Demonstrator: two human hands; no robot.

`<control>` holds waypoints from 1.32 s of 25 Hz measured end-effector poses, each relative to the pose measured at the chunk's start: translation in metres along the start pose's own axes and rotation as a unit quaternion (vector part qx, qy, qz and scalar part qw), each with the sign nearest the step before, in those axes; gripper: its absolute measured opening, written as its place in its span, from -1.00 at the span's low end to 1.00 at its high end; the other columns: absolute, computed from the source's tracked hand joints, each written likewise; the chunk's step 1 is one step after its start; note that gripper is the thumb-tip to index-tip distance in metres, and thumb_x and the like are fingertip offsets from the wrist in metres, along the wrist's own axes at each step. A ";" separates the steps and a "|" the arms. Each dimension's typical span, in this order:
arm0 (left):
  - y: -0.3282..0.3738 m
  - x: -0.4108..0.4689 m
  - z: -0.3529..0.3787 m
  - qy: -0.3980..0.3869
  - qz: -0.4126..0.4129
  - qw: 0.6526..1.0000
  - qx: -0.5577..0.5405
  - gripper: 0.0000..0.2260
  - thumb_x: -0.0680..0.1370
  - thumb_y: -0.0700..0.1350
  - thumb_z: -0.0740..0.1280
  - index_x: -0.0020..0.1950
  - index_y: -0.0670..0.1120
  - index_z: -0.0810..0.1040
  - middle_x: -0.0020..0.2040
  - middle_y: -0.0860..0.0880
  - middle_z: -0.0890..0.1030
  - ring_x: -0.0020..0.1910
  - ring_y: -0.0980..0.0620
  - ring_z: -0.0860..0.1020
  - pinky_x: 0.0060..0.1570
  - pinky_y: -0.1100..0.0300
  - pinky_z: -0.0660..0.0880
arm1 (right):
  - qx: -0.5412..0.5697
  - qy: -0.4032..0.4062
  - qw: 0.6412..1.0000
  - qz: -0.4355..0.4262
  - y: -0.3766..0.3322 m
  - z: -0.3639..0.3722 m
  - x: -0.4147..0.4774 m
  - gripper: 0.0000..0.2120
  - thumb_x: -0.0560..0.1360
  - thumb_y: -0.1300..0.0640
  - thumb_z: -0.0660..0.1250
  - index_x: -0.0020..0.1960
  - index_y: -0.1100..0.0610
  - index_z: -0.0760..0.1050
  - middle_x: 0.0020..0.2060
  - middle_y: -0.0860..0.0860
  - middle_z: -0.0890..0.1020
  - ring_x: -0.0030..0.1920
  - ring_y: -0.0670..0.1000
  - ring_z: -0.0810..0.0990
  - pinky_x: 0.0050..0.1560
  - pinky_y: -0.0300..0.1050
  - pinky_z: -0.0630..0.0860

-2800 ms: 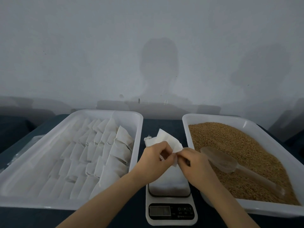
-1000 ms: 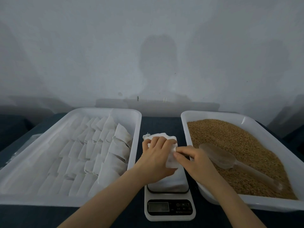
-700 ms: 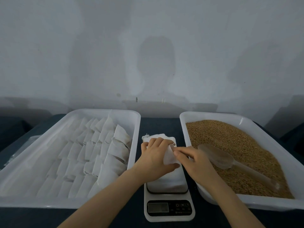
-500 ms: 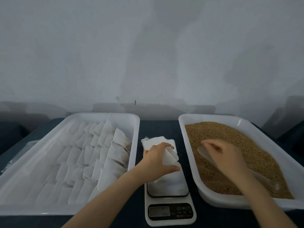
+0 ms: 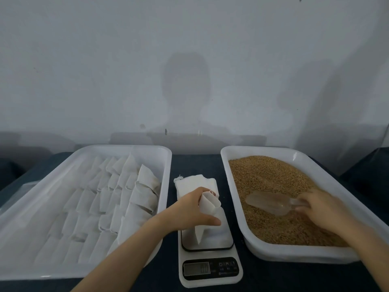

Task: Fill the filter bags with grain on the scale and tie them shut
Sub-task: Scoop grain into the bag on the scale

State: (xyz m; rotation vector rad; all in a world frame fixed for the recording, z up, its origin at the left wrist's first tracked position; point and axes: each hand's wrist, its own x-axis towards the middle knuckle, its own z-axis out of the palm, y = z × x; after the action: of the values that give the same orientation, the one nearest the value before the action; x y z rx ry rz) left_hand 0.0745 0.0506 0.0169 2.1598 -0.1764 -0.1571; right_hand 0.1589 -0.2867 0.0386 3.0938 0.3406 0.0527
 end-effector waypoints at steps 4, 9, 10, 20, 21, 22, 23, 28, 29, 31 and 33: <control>-0.001 -0.001 0.000 -0.018 -0.007 1.000 0.008 -0.44 0.36 0.11 0.52 0.24 0.24 0.31 0.12 0.20 0.48 0.09 0.14 0.49 -0.05 0.34 0.46 | -0.005 -0.016 1.000 0.010 0.018 -0.027 -0.005 -0.89 0.48 -0.05 0.33 -0.07 -0.27 0.47 -0.25 -0.21 0.53 -0.25 -0.27 0.50 -0.20 -0.32 0.44; 0.000 -0.001 -0.002 -0.005 0.007 1.000 -0.005 -0.47 0.37 0.10 0.52 0.24 0.22 0.33 0.10 0.20 0.49 0.07 0.16 0.51 -0.11 0.39 0.45 | -0.174 0.016 0.984 0.020 0.048 -0.057 -0.004 -0.79 0.53 -0.23 0.14 0.14 -0.32 0.42 -0.24 -0.22 0.38 -0.17 -0.21 0.46 -0.06 -0.19 0.39; 0.000 -0.001 -0.002 -0.002 0.009 1.000 -0.007 -0.46 0.37 0.10 0.52 0.24 0.22 0.33 0.10 0.20 0.49 0.07 0.16 0.51 -0.11 0.39 0.45 | -0.223 0.026 0.974 0.027 0.053 -0.060 -0.003 -0.79 0.54 -0.21 0.10 0.13 -0.32 0.40 -0.21 -0.21 0.37 -0.13 -0.17 0.46 -0.08 -0.17 0.36; -0.004 0.001 0.000 0.001 0.010 1.000 -0.019 -0.45 0.37 0.10 0.52 0.25 0.23 0.33 0.12 0.19 0.48 0.09 0.13 0.50 -0.05 0.36 0.47 | -0.215 0.078 0.972 0.058 0.008 -0.006 0.032 -0.73 0.49 0.03 0.27 0.05 -0.34 0.44 -0.13 -0.16 0.44 -0.07 -0.10 0.42 -0.12 -0.14 0.25; -0.004 0.001 0.000 0.001 0.010 1.000 -0.019 -0.45 0.37 0.10 0.52 0.25 0.22 0.33 0.13 0.18 0.49 0.10 0.13 0.50 -0.02 0.35 0.47 | -0.195 0.076 0.976 0.063 0.009 -0.004 0.034 -0.72 0.50 0.04 0.26 0.00 -0.38 0.44 -0.15 -0.18 0.43 -0.13 -0.12 0.36 -0.14 -0.14 0.22; -0.004 0.002 0.000 0.001 0.011 1.000 -0.019 -0.45 0.37 0.10 0.52 0.26 0.22 0.33 0.13 0.17 0.49 0.10 0.12 0.50 -0.01 0.33 0.48 | -0.169 0.074 0.980 0.068 0.012 -0.003 0.035 -0.72 0.51 0.04 0.24 -0.06 -0.40 0.43 -0.13 -0.19 0.46 -0.16 -0.12 0.34 -0.12 -0.13 0.23; -0.004 0.003 0.000 0.003 0.013 1.000 -0.018 -0.46 0.37 0.09 0.52 0.25 0.21 0.33 0.13 0.17 0.49 0.10 0.12 0.51 -0.01 0.32 0.49 | -0.135 0.071 0.986 0.073 0.016 -0.002 0.035 -0.74 0.53 0.02 0.23 -0.07 -0.41 0.42 -0.10 -0.20 0.50 -0.16 -0.13 0.37 -0.07 -0.11 0.29; -0.005 0.004 -0.001 0.015 0.020 1.000 -0.017 -0.47 0.37 0.08 0.53 0.24 0.21 0.35 0.13 0.16 0.50 0.09 0.14 0.51 -0.02 0.35 0.48 | 0.093 -0.003 0.992 0.086 0.037 0.002 0.024 -0.69 0.51 -0.09 0.28 0.25 -0.21 0.46 0.13 -0.10 0.60 -0.06 -0.10 0.51 0.12 0.00 0.47; -0.004 0.003 0.000 0.017 0.021 0.999 -0.018 -0.47 0.37 0.08 0.53 0.23 0.21 0.35 0.13 0.16 0.50 0.09 0.14 0.51 -0.04 0.36 0.48 | 0.124 -0.015 0.989 0.083 0.038 0.004 0.020 -0.67 0.50 -0.06 0.30 0.26 -0.17 0.46 0.16 -0.07 0.59 -0.01 -0.08 0.53 0.12 -0.01 0.47; -0.003 0.003 0.000 0.021 0.020 0.999 -0.018 -0.47 0.37 0.07 0.53 0.24 0.21 0.34 0.13 0.16 0.49 0.09 0.14 0.51 -0.05 0.38 0.46 | 0.150 -0.022 0.985 0.076 0.040 0.004 0.013 -0.65 0.49 -0.03 0.33 0.27 -0.13 0.47 0.20 -0.04 0.58 0.10 -0.02 0.54 0.16 0.01 0.45; -0.003 0.002 0.000 0.017 0.018 1.000 -0.015 -0.47 0.38 0.07 0.53 0.24 0.21 0.34 0.13 0.17 0.49 0.10 0.14 0.51 -0.04 0.38 0.46 | 0.170 -0.019 0.983 0.068 0.040 0.002 0.008 -0.65 0.48 -0.01 0.35 0.26 -0.11 0.47 0.22 -0.03 0.57 0.14 0.00 0.53 0.19 0.03 0.43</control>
State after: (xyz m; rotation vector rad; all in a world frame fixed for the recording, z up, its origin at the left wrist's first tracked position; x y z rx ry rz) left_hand 0.0771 0.0521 0.0148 2.1272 -0.1924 -0.1008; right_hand 0.1750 -0.3242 0.0382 3.4463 0.1481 -0.0710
